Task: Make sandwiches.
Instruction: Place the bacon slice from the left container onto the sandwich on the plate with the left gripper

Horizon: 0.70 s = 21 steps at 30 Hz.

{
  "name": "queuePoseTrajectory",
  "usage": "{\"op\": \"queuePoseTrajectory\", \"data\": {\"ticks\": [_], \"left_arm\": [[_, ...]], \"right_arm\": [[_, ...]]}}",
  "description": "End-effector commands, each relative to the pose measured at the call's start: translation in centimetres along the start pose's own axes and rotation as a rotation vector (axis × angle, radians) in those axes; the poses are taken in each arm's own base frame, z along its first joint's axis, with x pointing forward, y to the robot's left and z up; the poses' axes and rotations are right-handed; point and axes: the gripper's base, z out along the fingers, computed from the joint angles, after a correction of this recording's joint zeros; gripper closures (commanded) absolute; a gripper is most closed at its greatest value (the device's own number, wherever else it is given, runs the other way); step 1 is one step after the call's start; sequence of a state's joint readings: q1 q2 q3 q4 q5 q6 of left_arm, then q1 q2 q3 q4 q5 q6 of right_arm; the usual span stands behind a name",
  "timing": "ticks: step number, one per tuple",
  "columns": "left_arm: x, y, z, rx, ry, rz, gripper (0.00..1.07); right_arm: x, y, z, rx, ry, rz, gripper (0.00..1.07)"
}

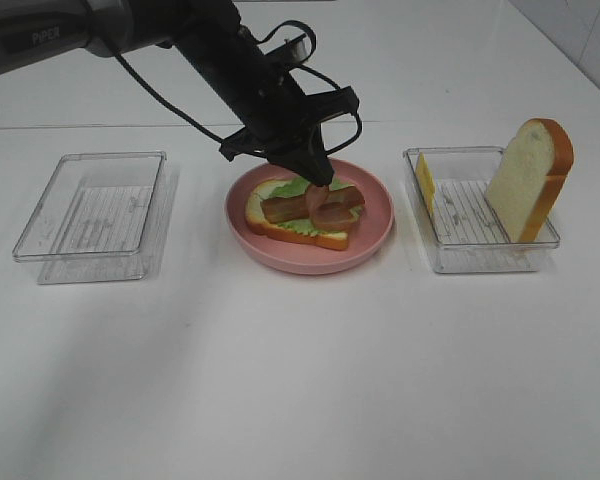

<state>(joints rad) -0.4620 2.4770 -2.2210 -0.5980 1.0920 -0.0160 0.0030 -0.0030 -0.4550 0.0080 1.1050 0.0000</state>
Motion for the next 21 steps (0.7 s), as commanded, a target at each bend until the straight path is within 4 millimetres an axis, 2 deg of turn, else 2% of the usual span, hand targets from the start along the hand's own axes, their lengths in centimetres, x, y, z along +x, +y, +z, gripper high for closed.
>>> {"op": "queuePoseTrajectory", "data": {"ticks": [1,7,17,18,19,21], "left_arm": [[0.0,0.2,0.1,-0.024,0.000,0.014,1.07],[-0.3,1.2,0.0,-0.142,-0.027,0.069,1.07],[-0.4,1.7,-0.1,-0.198,-0.027,0.106,1.04],[-0.4,1.8,-0.1,-0.203,-0.028,0.107,0.98],[-0.4,1.8,-0.1,-0.203,-0.028,0.107,0.98],[-0.3,1.8,-0.1,-0.212,-0.025,0.111,0.83]], "right_arm": [[0.3,0.0,-0.4,0.004,-0.038,0.002,0.09],[0.3,0.0,-0.4,0.004,-0.038,0.002,0.09],[0.3,0.0,-0.4,0.004,-0.038,0.002,0.09],[0.3,0.0,-0.4,0.004,-0.038,0.002,0.09],[0.3,0.0,-0.4,0.004,-0.038,0.002,0.09],[0.3,0.0,-0.4,0.004,-0.038,0.002,0.09]]}}
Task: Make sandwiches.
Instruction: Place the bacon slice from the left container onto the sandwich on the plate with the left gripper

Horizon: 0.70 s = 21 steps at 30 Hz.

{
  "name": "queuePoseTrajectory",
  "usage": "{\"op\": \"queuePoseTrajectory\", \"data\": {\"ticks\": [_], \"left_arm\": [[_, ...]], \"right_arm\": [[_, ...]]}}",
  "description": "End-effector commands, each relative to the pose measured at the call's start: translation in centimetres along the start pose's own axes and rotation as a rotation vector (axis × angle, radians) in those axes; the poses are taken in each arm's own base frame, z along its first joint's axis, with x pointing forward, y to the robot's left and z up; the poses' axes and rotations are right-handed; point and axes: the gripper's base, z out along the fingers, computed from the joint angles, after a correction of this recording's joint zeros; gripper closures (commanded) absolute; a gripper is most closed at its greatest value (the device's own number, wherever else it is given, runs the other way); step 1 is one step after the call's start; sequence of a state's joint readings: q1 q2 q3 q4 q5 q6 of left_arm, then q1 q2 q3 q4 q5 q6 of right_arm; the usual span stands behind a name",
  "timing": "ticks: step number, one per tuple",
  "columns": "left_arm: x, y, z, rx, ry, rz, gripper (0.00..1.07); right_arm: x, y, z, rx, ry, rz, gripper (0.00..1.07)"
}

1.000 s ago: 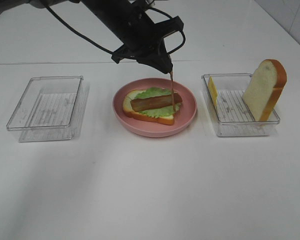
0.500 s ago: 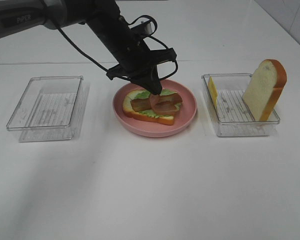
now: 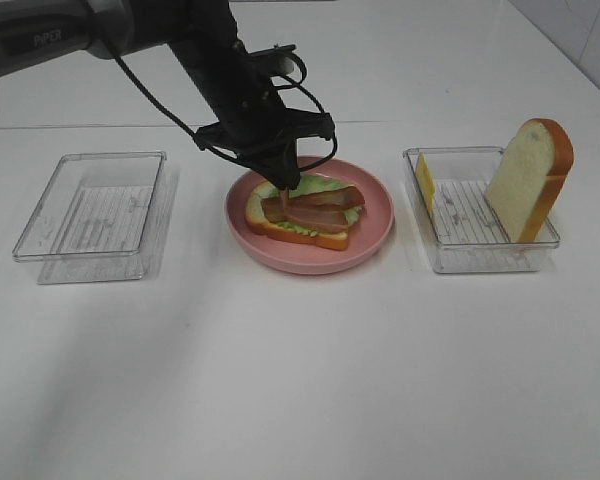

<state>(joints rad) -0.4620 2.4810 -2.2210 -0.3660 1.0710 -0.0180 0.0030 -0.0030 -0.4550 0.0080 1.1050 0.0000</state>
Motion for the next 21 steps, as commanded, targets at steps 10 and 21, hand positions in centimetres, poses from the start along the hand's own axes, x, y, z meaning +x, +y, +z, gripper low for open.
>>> {"op": "queuePoseTrajectory", "data": {"ticks": [10,21], "left_arm": [[-0.4,-0.3,-1.5,-0.037,-0.016,0.028,0.11],[-1.9,-1.5,-6.3,-0.104,-0.078,0.027,0.09]], "right_arm": [[0.3,0.0,-0.4,0.004,-0.038,0.002,0.09],[0.3,0.0,-0.4,0.004,-0.038,0.002,0.09]]}}
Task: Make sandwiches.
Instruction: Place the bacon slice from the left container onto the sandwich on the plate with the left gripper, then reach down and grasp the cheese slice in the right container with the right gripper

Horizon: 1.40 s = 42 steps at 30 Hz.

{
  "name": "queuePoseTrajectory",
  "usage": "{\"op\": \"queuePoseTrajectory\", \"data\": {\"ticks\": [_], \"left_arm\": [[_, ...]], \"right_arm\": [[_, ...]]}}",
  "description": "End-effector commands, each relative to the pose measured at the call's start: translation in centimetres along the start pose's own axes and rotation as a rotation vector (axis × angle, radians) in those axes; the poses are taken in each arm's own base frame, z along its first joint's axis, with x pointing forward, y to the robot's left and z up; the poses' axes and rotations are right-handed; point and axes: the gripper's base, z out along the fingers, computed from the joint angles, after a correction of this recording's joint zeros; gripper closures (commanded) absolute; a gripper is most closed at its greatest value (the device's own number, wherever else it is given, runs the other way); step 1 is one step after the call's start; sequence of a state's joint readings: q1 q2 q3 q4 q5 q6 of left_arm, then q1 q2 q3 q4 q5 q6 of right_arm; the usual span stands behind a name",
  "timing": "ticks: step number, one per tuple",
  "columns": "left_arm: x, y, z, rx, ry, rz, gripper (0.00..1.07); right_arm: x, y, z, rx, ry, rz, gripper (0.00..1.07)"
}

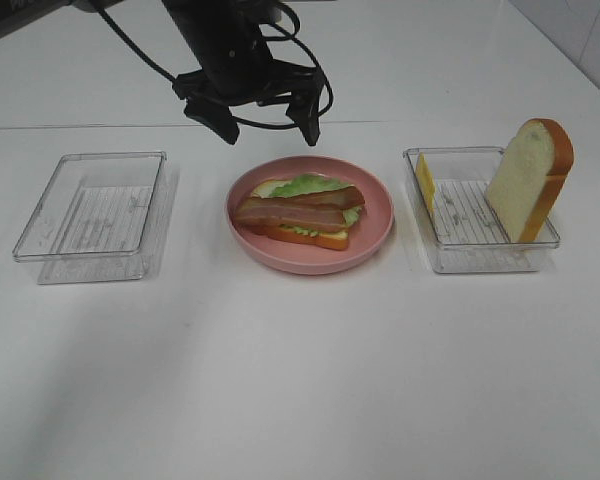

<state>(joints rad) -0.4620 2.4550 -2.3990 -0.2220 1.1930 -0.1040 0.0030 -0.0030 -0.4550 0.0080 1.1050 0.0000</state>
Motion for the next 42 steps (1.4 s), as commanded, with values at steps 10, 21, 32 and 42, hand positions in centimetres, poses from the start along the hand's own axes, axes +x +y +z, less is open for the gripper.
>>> {"op": "queuePoseTrajectory", "data": {"ticks": [10,21,32,42], "left_arm": [[0.0,-0.5,-3.3,-0.037,0.026,0.007,0.09],[-0.4,-1.6,-11.1,-0.079,-0.115,0.044,0.09],[3.4,-0.7,-16.7,-0.229,-0.088,0.096,0.09],[8.5,0.8,-21.5,-0.338,-0.068,0.069,0.09]], "right_arm": [[0.3,0.0,-0.4,0.004,-0.038,0.002,0.09],[0.3,0.0,-0.4,0.004,-0.038,0.002,0.09],[0.3,0.0,-0.4,0.004,-0.038,0.002,0.09],[0.3,0.0,-0.4,0.004,-0.038,0.002,0.09]]}}
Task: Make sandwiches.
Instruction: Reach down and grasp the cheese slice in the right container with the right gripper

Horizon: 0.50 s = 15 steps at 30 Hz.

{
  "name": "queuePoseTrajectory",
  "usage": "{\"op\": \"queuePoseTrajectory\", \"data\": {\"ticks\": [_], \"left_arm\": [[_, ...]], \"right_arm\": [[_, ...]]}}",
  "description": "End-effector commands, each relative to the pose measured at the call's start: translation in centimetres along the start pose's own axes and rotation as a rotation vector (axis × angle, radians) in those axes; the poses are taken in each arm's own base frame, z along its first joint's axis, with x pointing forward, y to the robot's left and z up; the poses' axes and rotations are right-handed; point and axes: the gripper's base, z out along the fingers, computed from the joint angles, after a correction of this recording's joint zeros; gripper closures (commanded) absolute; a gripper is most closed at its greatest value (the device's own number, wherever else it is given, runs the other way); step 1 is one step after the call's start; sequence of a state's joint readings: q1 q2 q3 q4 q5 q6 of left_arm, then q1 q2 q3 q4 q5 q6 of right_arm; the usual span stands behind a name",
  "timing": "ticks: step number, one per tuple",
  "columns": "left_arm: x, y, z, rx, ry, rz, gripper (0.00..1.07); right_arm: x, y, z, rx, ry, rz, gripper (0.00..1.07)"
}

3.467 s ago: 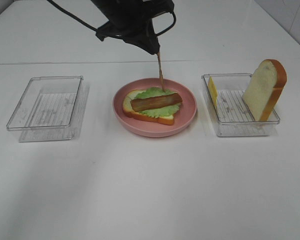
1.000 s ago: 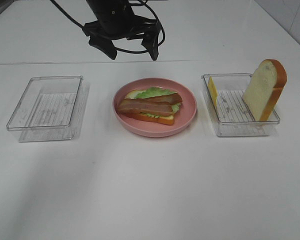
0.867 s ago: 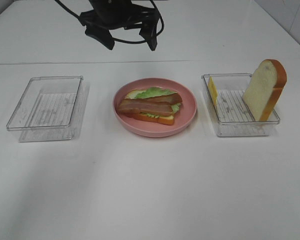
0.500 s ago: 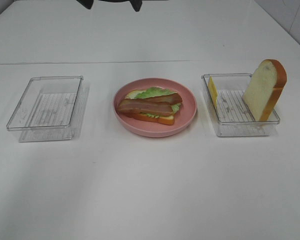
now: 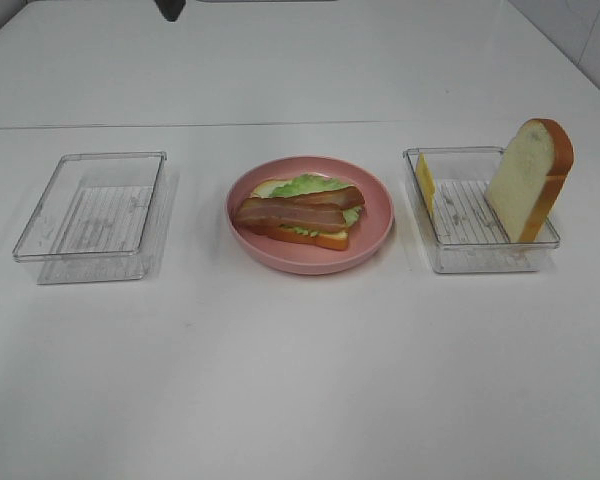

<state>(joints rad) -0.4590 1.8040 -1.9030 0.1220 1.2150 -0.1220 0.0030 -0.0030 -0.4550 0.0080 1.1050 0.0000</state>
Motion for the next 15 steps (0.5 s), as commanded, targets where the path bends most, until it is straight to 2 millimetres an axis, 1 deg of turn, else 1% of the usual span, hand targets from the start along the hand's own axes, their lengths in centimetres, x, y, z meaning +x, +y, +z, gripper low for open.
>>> {"op": "queuePoseTrajectory", "data": {"ticks": [1,2,3,4,5,6,7,8,9,10,12,13,14,15], "left_arm": [[2.8,1.4,-1.7,-0.040,0.113,-0.043,0.09],[2.8,1.4,-1.7,-0.040,0.113,-0.043,0.09],[3.9,2.4,-2.5,-0.051,0.123,-0.077,0.09],[3.9,2.4,-2.5,-0.051,0.123,-0.077,0.09],[5.1,3.3,-3.3,-0.061,0.129,-0.105,0.09],[5.7,3.8,-3.7,-0.067,0.133,-0.118,0.09],[5.7,3.8,-3.7,-0.067,0.133,-0.118,0.09],[7.0,4.4,-4.4,-0.078,0.142,-0.138,0.09],[7.6,4.7,-5.0,-0.081,0.137,-0.146,0.09],[7.6,4.7,-5.0,-0.081,0.137,-0.146,0.09],[10.3,5.2,-6.6,-0.091,0.138,-0.177,0.09],[10.3,5.2,-6.6,-0.091,0.138,-0.177,0.09],[10.9,5.2,-6.9,-0.095,0.141,-0.189,0.09],[10.9,5.2,-6.9,-0.095,0.141,-0.189,0.09]], "right_arm": [[0.3,0.0,-0.4,0.004,-0.038,0.002,0.09],[0.3,0.0,-0.4,0.004,-0.038,0.002,0.09],[0.3,0.0,-0.4,0.004,-0.038,0.002,0.09],[0.3,0.0,-0.4,0.004,-0.038,0.002,0.09],[0.3,0.0,-0.4,0.004,-0.038,0.002,0.09],[0.3,0.0,-0.4,0.004,-0.038,0.002,0.09],[0.3,0.0,-0.4,0.004,-0.038,0.002,0.09],[0.3,0.0,-0.4,0.004,-0.038,0.002,0.09],[0.3,0.0,-0.4,0.004,-0.038,0.002,0.09],[0.3,0.0,-0.4,0.004,-0.038,0.002,0.09],[0.3,0.0,-0.4,0.004,-0.038,0.002,0.09],[0.3,0.0,-0.4,0.004,-0.038,0.002,0.09],[0.3,0.0,-0.4,0.004,-0.038,0.002,0.09],[0.3,0.0,-0.4,0.004,-0.038,0.002,0.09]]}}
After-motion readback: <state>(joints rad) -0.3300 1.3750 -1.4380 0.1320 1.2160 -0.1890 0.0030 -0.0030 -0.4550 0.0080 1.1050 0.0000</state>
